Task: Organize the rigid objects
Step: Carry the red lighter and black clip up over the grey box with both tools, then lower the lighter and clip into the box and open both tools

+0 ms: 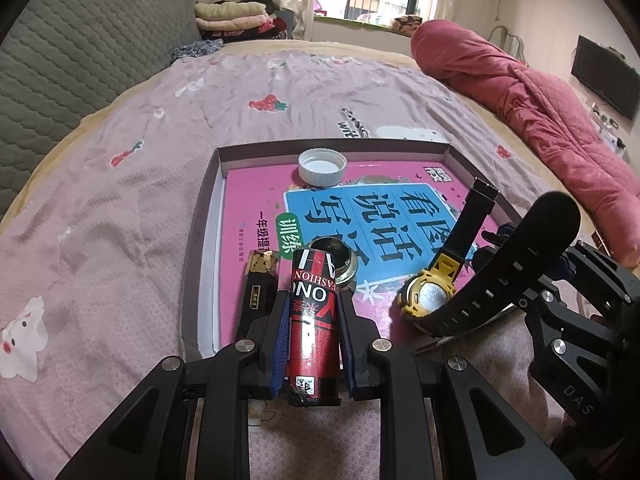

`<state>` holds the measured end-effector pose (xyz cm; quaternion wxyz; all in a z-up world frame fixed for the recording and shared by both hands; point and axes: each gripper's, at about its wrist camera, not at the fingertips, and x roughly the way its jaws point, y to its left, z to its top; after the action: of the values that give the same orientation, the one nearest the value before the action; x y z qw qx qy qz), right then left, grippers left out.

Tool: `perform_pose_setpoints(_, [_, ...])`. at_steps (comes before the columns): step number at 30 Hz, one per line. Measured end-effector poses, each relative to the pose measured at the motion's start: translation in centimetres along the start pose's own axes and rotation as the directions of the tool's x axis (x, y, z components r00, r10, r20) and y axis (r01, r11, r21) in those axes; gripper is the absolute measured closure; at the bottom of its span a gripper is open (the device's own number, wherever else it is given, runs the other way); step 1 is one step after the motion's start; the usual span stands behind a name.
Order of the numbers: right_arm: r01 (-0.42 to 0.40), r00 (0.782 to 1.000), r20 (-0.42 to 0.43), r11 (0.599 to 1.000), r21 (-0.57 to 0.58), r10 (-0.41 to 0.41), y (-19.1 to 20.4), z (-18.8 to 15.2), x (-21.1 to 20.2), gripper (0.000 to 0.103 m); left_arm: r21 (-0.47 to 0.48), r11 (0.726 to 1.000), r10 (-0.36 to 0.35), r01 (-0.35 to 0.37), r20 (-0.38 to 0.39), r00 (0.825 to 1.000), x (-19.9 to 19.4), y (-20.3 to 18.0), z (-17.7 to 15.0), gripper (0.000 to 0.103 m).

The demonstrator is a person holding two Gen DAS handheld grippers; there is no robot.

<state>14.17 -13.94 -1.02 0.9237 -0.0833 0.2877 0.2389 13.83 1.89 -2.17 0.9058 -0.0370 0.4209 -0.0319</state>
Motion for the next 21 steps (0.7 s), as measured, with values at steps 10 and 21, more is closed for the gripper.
perform_pose_setpoints(10, [-0.011, 0.999, -0.034, 1.000, -0.009, 0.011, 0.4, -0.5, 0.9, 0.073, 0.001, 1.000, -0.017, 0.017, 0.005, 1.000, 0.0, -0.4, -0.2, 0.080])
perform_pose_setpoints(21, [-0.006, 0.996, -0.094, 1.000, -0.024, 0.004, 0.8, -1.3, 2.0, 0.073, -0.004, 0.999, -0.051, 0.052, 0.012, 0.999, -0.1, -0.9, -0.4, 0.080])
